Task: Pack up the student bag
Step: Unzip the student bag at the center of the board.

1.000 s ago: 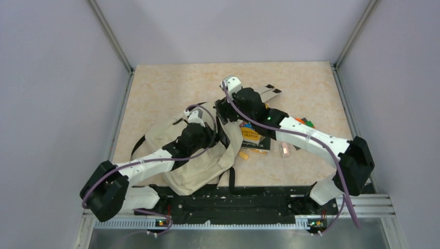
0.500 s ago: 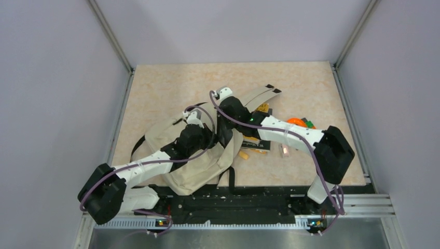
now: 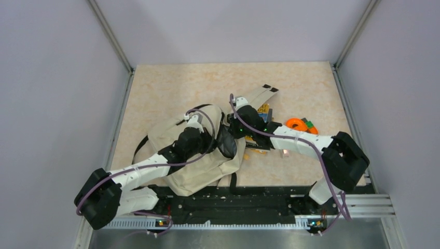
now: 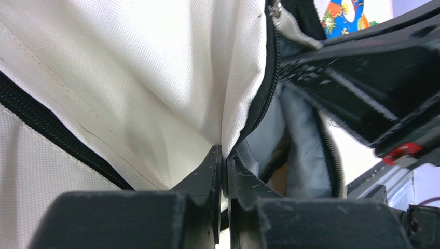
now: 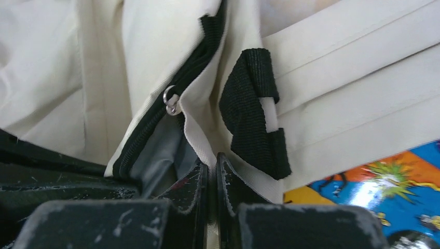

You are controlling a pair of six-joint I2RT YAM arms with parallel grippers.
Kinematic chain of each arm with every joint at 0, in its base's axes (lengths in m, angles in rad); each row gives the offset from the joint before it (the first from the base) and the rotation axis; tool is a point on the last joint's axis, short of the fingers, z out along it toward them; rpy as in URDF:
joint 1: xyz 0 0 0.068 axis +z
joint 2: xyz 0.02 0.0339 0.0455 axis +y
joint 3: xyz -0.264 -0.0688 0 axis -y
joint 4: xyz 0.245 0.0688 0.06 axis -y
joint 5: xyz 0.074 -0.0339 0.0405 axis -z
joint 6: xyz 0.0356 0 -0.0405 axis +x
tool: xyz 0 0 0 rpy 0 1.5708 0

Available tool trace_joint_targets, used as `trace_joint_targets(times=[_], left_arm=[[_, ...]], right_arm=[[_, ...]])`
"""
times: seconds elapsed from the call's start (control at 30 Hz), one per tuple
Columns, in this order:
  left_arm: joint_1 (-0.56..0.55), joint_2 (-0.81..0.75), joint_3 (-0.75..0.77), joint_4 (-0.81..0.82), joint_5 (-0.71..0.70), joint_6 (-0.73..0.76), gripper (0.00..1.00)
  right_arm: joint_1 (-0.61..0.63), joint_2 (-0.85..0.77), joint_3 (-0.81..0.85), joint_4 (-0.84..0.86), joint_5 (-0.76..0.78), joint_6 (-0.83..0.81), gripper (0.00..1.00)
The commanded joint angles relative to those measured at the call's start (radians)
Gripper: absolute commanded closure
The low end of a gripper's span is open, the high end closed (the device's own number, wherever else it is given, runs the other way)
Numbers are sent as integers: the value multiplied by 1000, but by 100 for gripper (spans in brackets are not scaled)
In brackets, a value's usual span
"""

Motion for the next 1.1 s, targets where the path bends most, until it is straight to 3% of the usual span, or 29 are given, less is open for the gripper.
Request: trace_joint_targets(times=[0.0,0.1,0.23,0.43,0.53,0.63,0.73,0.83,1.07], left_arm=[[-3,-57,37,-25,45,90,84],[-2,-55,92,-41,-3,134,67],[-1,-18,157,-60,-83,152,52],[4,64,219,-54,-80,158,50],[4,107,230,-50,-62,147,57],[4,136,232,-38,-37,144,79],[4,138,237,-49,-21,149,99],[4,128,223,-32,15,161,100],[4,123,189,15,122,187,100]], right_arm=[[0,-50,-82,63,-191,66,100],[9,-76,-114,93,-208,77,100],[15,-113,-148,116,-206,87,100],[17,-169,-177,116,-202,87,100],[18,-185,-177,110,-201,82,100],[17,-198,-170,92,-178,72,99],[17,-211,-133,34,-119,47,68],[5,-217,-72,-26,-70,20,53],[-63,-162,87,-80,-74,-35,50]])
